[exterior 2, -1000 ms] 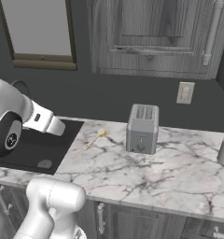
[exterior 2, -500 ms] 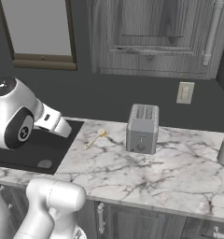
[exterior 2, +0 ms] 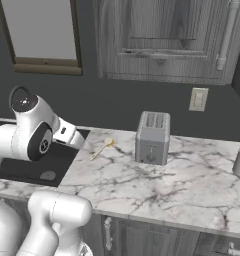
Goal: Grab the spray bottle from the cabinet, then place it next to the cutting board for sanitizing. Then grab the dish brush from the countertop next to the sink and place it next to the cutting board.
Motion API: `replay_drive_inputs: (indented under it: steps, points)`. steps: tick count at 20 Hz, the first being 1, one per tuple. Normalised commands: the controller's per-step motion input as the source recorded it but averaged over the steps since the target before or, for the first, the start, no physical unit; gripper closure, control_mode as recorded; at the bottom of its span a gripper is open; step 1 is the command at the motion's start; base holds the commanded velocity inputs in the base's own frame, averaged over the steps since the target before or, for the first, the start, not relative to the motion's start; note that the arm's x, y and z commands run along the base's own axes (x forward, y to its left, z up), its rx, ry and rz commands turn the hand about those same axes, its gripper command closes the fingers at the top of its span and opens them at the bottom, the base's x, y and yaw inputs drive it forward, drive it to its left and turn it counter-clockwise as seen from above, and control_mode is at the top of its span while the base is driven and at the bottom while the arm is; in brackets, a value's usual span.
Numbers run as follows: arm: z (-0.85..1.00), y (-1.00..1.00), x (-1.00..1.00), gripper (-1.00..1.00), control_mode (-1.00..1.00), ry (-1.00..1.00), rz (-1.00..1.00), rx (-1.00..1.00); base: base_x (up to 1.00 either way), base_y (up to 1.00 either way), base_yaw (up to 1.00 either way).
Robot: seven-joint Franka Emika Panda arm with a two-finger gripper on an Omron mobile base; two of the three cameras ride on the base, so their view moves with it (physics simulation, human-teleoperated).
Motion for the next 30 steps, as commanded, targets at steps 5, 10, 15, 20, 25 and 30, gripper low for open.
replay_drive_inputs:
  steps: [5, 10, 15, 20, 25, 30]
  points:
    - [-0.37, 0.0, 0.68, -1.0, -1.0, 0.08, 0.0, 0.0, 0.0, 0.0, 0.0]
    - [-0.44, 0.0, 0.63, -1.0, -1.0, 0.07, 0.0, 0.0, 0.0, 0.0, 0.0]
    - [-0.45, 0.0, 0.52, -1.0, -1.0, 0.06, 0.0, 0.0, 0.0, 0.0, 0.0]
    - [-0.42, -0.04, 0.37, -1.0, -1.0, 0.0, 0.0, 0.0, 0.0, 0.0, 0.0]
    - [-0.29, -0.02, 0.35, -1.0, -1.0, 0.02, 0.0, 0.0, 0.0, 0.0, 0.0]
    - [-0.19, -0.01, 0.33, -1.0, -1.0, 0.03, 0.0, 0.0, 0.0, 0.0, 0.0]
